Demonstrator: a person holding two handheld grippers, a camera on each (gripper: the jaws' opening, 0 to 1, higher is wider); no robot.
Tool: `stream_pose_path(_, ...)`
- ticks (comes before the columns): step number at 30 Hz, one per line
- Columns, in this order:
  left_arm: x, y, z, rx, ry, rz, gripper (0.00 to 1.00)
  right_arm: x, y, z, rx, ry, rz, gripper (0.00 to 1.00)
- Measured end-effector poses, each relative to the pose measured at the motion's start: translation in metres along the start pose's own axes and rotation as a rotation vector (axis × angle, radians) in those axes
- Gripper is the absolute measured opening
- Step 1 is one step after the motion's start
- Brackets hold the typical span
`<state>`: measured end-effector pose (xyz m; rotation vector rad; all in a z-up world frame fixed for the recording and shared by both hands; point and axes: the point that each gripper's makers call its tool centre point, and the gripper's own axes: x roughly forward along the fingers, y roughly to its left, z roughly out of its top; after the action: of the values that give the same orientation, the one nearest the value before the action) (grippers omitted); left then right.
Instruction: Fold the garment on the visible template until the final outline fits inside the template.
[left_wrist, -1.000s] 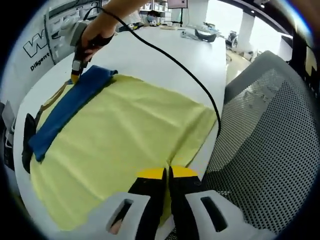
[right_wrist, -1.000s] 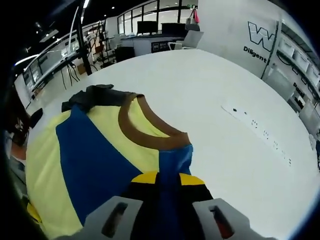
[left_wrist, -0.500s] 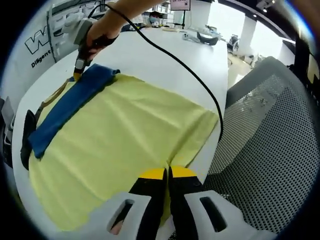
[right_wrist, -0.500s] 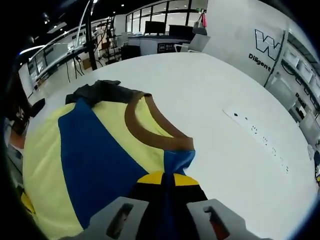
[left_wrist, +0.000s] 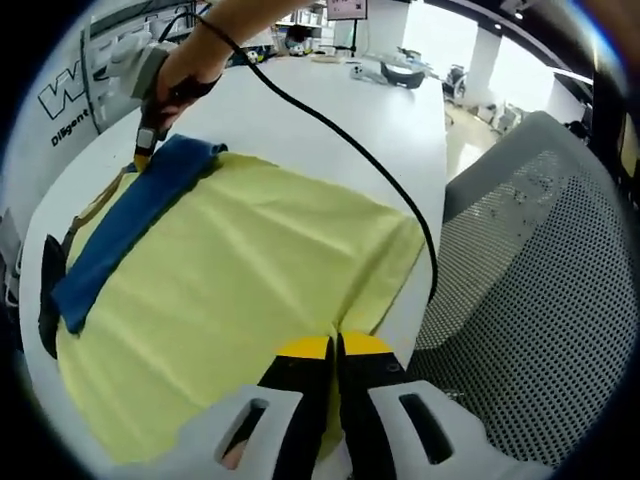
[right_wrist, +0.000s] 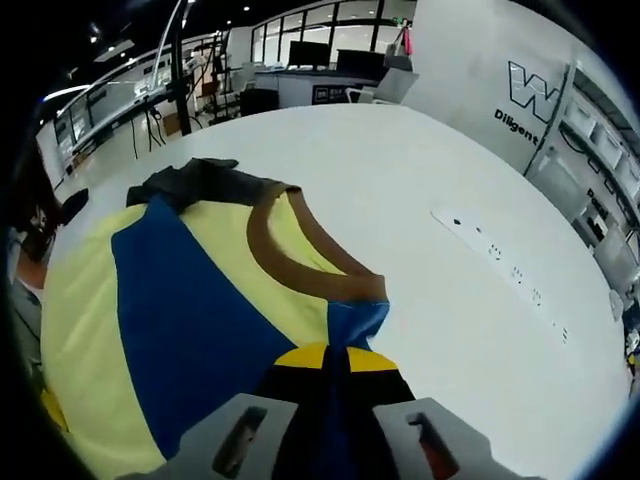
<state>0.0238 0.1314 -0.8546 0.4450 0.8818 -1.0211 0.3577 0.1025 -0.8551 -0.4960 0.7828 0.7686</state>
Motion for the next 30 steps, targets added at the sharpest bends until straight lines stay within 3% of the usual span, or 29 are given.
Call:
stream_pose_path(9,0.003,-0.006,0.009,-0.018,-0.016,0.002,0.03,-0.004,-0.006,-0.005,0.009,-0.013,-0.011,0.0)
stream_pose_path(19,0.014,-0.015,0.022,0.008,-0.016,-0.049,0.03,-0.008,-0.015,-0.013,-0.03,-0.019,-0.027,0.0)
stream_pose_path(28,0.024,-0.026,0.036,0.056,-0.03,-0.085,0.03,-0.018,-0.03,-0.027,0.008,-0.028,-0.042,0.0)
stream_pose_path(30,0.025,-0.027,0.037,0.089,-0.025,-0.111,0.03,-0.02,-0.031,-0.029,0.076,-0.039,-0.048,0.0)
